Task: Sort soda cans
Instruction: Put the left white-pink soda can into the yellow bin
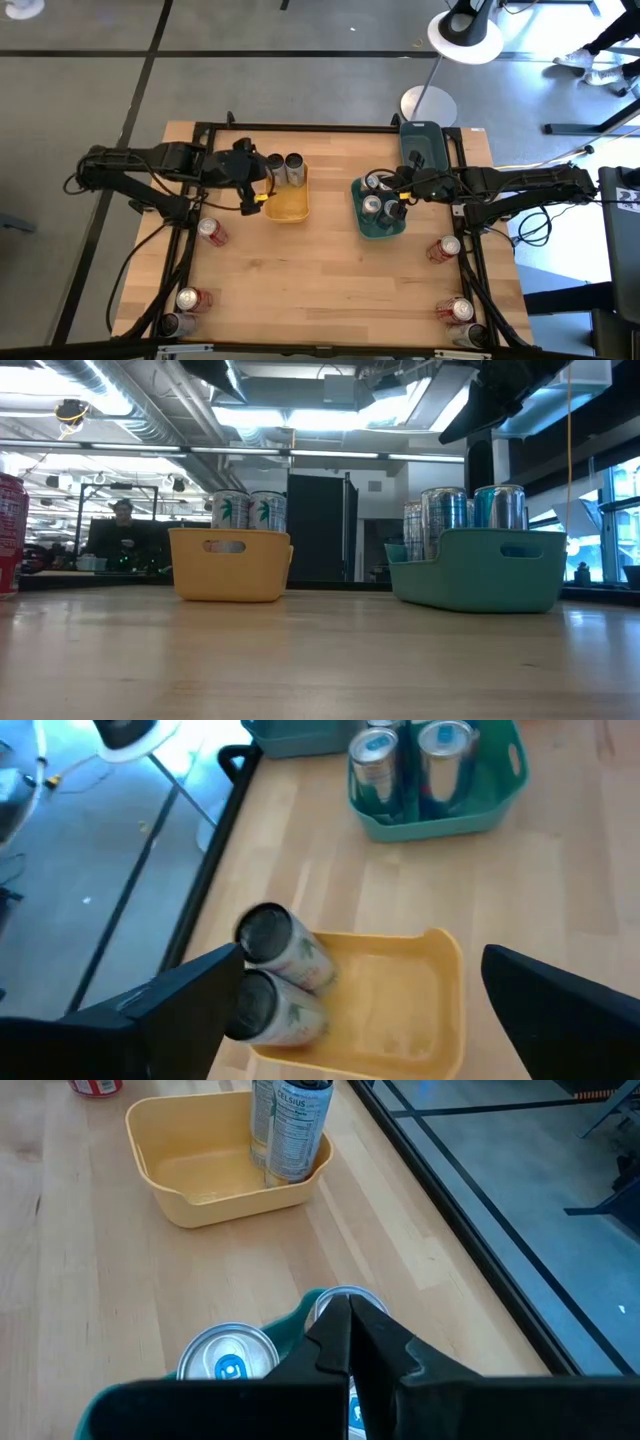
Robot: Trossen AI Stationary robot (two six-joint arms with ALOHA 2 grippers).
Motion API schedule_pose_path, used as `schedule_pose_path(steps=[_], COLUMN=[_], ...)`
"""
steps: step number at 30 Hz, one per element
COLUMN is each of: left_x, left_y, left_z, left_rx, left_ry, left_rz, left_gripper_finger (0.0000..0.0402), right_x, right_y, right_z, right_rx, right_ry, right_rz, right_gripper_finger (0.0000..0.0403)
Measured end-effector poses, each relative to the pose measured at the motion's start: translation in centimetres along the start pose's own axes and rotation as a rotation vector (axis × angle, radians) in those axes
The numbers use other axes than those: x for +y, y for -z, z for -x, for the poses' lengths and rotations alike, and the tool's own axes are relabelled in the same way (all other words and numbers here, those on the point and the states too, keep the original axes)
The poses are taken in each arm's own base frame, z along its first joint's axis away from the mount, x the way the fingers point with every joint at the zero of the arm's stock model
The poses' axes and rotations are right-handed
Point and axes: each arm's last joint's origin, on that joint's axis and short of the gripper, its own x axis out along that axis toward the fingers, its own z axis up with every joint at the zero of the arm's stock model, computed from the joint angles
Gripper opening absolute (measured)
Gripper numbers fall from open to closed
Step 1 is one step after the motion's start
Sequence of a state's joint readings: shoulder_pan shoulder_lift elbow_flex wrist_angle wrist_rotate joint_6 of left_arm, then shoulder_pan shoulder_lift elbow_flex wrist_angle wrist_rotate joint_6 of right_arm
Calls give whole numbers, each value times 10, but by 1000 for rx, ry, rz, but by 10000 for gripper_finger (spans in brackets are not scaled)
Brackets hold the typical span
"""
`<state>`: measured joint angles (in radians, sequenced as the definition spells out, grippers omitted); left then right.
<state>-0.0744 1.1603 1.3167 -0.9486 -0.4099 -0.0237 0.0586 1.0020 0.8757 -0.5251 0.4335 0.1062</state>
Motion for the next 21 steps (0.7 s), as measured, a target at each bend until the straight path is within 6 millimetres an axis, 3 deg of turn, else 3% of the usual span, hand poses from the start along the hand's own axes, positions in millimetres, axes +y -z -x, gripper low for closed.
schedule_pose_path(steps=[17, 21], left_x=[-57, -64], left_y=[17, 18], left_z=[30, 35], left_rx=[47, 62], left_ry=[256, 291], left_rz=[-104, 56], left_gripper_finger=[391, 391], right_x=[-1, -1], right_y=[4, 4], right_z=[0, 0], right_rx=[36, 36], right_ry=[23, 26], right_rz=[43, 43], right_gripper_finger=[5, 5])
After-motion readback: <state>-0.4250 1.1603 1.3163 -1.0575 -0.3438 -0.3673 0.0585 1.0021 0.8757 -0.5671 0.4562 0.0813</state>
